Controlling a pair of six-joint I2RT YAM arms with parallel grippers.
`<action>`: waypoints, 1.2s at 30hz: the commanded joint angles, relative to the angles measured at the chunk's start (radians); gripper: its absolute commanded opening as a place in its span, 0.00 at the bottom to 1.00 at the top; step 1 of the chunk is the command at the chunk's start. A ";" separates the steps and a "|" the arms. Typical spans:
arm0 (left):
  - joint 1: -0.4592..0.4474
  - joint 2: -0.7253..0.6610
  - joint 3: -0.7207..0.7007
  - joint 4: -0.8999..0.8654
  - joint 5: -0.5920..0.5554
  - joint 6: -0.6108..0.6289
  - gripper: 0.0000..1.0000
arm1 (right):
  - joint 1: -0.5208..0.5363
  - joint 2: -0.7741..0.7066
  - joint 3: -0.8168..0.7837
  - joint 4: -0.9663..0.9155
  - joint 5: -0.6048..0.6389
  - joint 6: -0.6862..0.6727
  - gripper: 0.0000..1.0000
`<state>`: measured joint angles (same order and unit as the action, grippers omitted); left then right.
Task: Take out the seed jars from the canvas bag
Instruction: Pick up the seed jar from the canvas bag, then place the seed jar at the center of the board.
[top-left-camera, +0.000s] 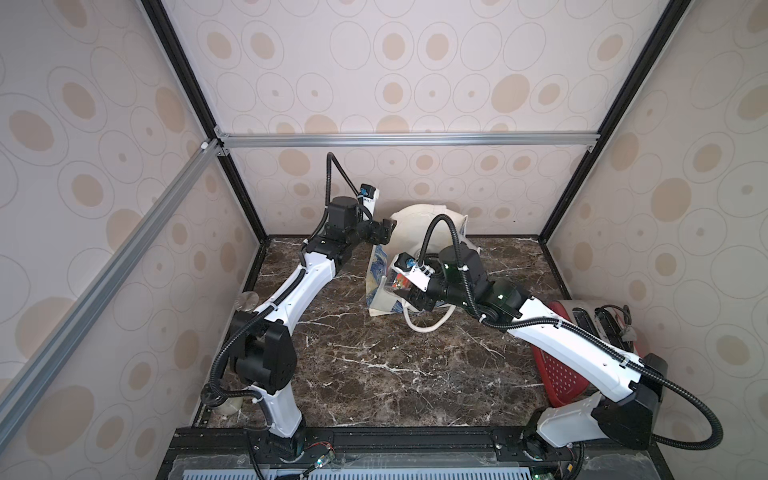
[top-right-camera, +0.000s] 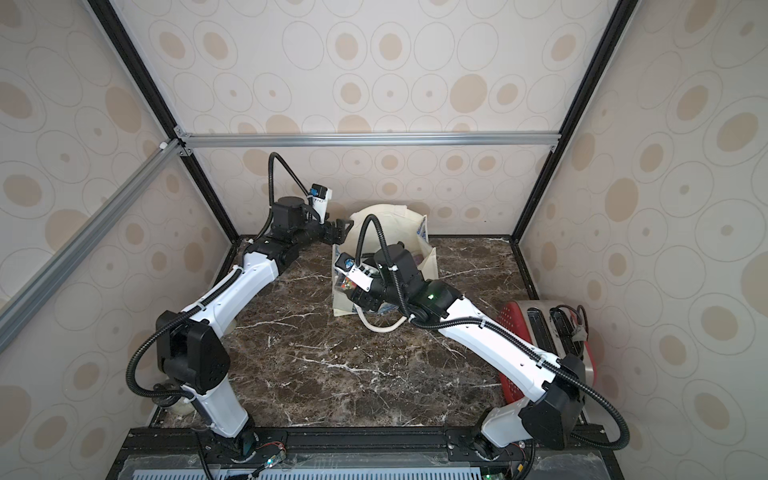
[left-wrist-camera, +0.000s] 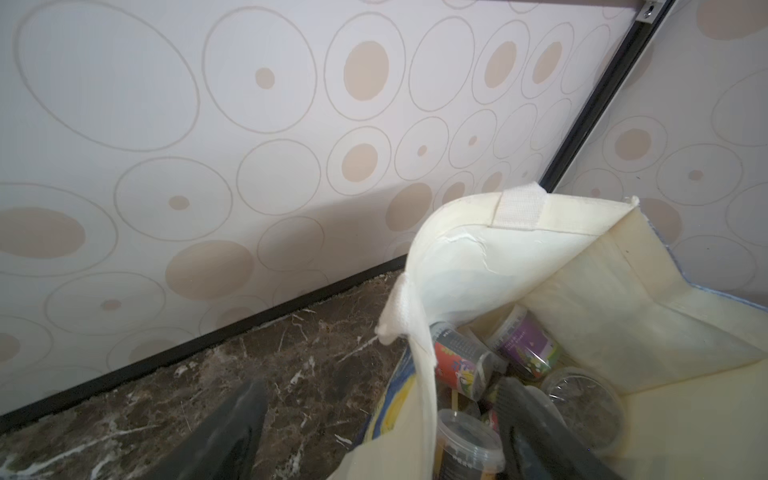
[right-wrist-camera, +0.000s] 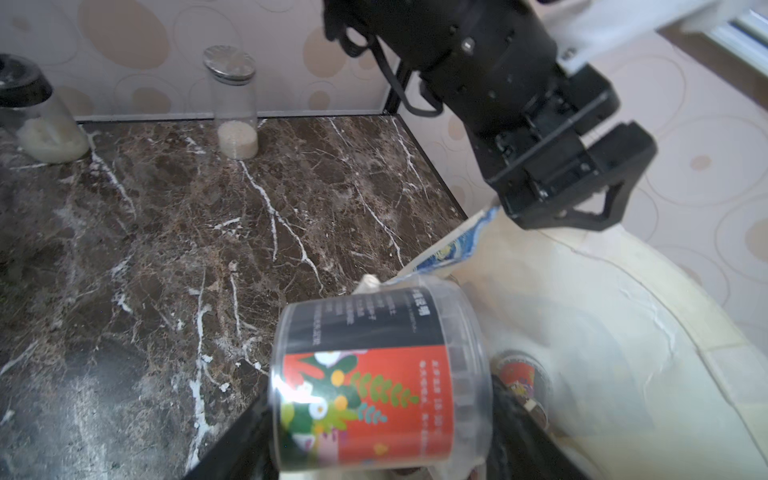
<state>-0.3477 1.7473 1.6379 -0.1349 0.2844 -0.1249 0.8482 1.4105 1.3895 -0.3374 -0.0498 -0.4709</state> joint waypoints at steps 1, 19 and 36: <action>0.017 -0.088 -0.014 -0.120 0.010 -0.040 0.88 | 0.075 -0.038 -0.035 0.061 -0.013 -0.223 0.52; 0.107 -0.426 -0.492 -0.393 -0.106 -0.221 0.95 | 0.407 0.282 -0.233 0.468 0.179 -0.627 0.47; 0.163 -0.491 -0.799 -0.474 -0.005 -0.486 0.96 | 0.481 0.572 -0.265 0.795 0.231 -0.717 0.50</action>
<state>-0.1959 1.2865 0.8551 -0.5797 0.2726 -0.5510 1.3182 1.9533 1.1313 0.3779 0.1749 -1.1530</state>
